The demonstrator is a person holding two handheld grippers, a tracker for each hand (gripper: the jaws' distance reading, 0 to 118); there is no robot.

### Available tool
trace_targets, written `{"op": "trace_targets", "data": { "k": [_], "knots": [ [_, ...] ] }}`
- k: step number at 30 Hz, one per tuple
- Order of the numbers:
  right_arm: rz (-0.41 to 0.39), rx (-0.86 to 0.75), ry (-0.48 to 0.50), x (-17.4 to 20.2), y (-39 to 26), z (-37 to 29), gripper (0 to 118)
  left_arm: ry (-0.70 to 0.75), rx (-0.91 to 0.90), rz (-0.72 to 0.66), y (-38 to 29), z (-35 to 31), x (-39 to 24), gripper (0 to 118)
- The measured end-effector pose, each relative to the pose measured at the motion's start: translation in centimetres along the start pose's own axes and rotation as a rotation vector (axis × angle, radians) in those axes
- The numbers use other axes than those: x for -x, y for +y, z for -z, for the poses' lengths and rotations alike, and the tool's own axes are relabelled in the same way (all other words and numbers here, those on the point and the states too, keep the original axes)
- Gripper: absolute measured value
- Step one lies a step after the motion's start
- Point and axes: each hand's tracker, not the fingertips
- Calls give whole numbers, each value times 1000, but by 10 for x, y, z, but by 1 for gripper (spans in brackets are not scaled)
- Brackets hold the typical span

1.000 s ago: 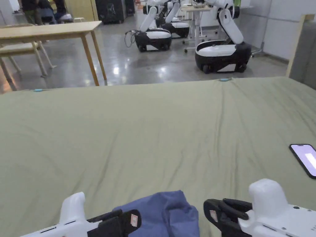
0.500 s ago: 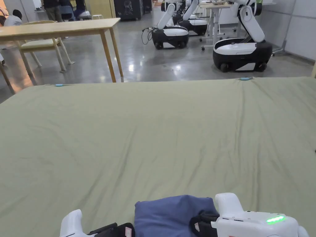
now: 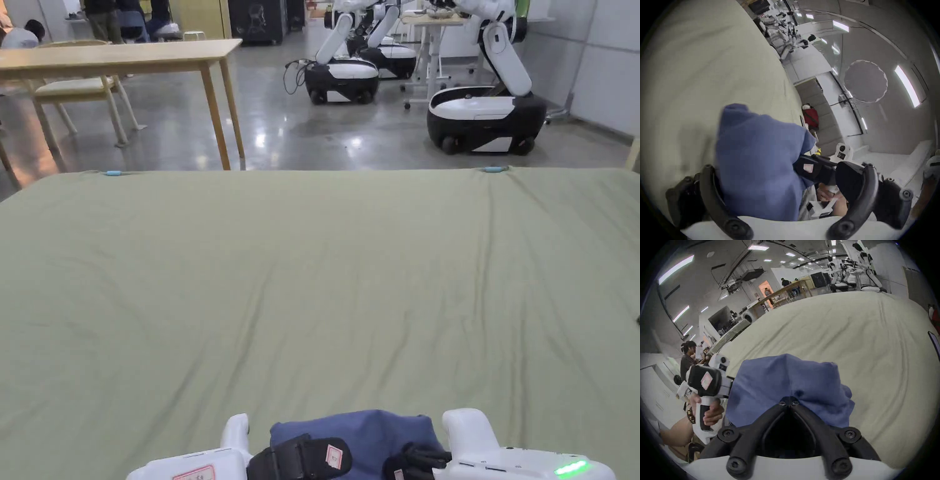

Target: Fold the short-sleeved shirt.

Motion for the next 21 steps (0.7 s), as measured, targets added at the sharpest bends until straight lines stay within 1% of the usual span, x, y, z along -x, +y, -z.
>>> {"op": "trace_targets", "data": {
  "k": [1, 2, 3, 4, 5, 6, 9, 12, 14, 17, 19, 21],
  "knots": [
    [10, -6, 3, -2, -1, -1, 1, 24, 4, 24, 2, 5, -2, 86],
    [28, -16, 7, -4, -2, -2, 0, 81, -9, 56, 3, 8, -6, 52],
    [56, -27, 17, -8, -3, -3, 0, 170, -23, 88, 3, 9, -9, 32],
    [84, -36, 25, -11, -4, -5, 1, 293, -16, 119, 2, 11, -9, 32],
    [105, -23, 38, -14, -6, -5, 1, 279, -1, 126, 1, 11, -7, 30],
    [127, -30, 59, -16, -8, -4, 1, 191, -10, 100, -2, 7, -10, 29],
    [159, -52, 86, -15, -10, -9, 1, 200, -6, 109, 1, 2, -19, 28],
    [168, -89, 125, -3, -7, -21, 1, 188, -6, 144, 18, -21, -20, 26],
    [165, -102, 125, 4, -7, -31, 1, 192, -28, 154, 39, -54, -15, 26],
    [161, -99, 73, 12, -11, -46, 1, 274, -74, 200, 79, -130, -3, 26],
    [200, -98, 71, 8, -19, -55, 1, 354, -86, 219, 108, -198, 12, 26],
    [242, -99, 68, 7, -27, -60, 1, 402, -88, 218, 129, -253, 30, 26]
  ]
}}
